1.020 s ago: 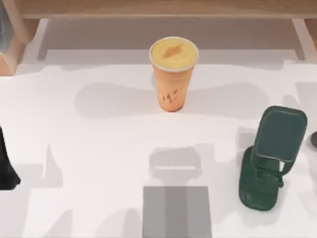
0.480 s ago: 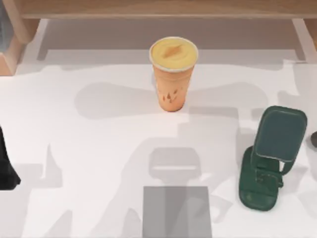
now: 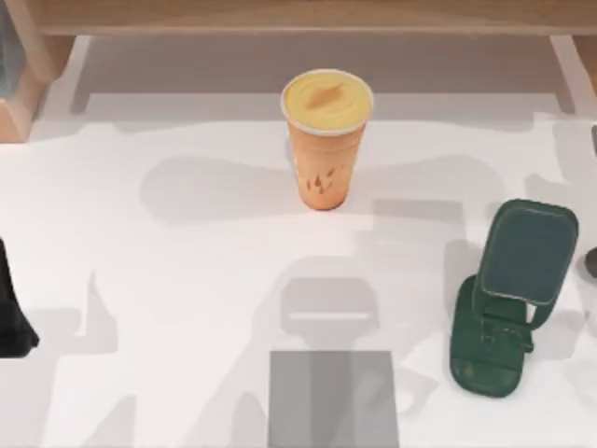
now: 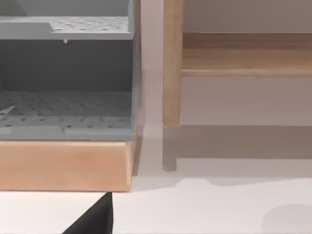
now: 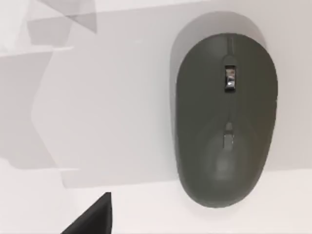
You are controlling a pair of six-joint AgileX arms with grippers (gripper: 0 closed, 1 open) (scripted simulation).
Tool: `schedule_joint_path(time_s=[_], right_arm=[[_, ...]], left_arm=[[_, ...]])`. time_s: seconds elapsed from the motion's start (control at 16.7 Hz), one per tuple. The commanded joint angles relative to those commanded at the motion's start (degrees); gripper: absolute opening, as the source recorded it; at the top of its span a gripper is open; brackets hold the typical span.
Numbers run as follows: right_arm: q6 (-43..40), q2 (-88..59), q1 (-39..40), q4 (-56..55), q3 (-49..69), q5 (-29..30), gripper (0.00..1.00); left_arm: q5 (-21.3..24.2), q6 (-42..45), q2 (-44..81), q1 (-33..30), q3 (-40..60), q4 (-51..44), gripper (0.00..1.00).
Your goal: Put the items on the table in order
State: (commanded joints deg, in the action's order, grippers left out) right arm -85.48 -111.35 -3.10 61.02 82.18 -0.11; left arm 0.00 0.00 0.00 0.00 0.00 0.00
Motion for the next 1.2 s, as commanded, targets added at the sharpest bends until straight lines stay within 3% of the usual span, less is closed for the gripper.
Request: schedule_joint_path(time_s=[0.42,0.72,1.2], right_arm=[[0.06,-5.22,-0.03,-13.73,-8.44,0.03,1.00],[0.04,-5.79,-0.04,-15.07,-9.30,0.04,1.00],[0.04,-5.79,-0.04,-15.07,-9.30,0.04,0.40]], left_arm=[[0.00,0.00,0.00,0.00,0.00,0.00,1.00],[0.00,0.00,0.00,0.00,0.00,0.00,1.00],[0.00,0.00,0.00,0.00,0.00,0.00,1.00]])
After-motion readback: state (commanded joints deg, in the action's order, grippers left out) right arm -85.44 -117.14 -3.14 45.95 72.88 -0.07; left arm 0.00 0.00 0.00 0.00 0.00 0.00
